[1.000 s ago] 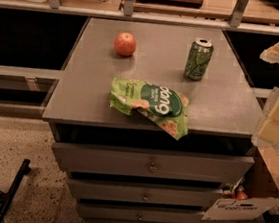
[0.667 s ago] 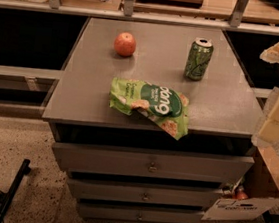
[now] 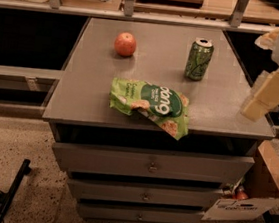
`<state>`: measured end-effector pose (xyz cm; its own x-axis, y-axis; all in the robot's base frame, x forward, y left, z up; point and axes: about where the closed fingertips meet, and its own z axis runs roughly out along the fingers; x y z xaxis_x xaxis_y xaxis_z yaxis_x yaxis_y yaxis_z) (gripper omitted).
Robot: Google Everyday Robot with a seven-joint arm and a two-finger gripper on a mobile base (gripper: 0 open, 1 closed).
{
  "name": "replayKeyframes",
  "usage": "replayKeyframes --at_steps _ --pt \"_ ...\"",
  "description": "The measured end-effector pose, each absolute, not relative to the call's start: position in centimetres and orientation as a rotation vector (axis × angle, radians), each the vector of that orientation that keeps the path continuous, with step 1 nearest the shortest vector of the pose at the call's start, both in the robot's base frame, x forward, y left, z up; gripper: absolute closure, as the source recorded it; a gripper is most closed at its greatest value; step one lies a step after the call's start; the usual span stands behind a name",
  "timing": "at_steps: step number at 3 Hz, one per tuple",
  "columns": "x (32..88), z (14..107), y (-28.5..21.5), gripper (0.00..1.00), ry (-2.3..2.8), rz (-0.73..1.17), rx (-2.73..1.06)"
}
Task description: Knock green can over
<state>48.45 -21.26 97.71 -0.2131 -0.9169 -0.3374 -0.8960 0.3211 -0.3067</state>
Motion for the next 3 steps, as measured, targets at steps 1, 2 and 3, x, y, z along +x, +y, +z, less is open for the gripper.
replayKeyframes --at_steps 1,2,3 --pt "54.1 97.5 -21.2 0.00 2.071 -0.015 -1.467" --pt "61.3 96.4 -21.4 0.00 2.045 0.035 -1.285" --pt "67.1 94.4 -22.1 0.00 2.042 0.137 -1.102"
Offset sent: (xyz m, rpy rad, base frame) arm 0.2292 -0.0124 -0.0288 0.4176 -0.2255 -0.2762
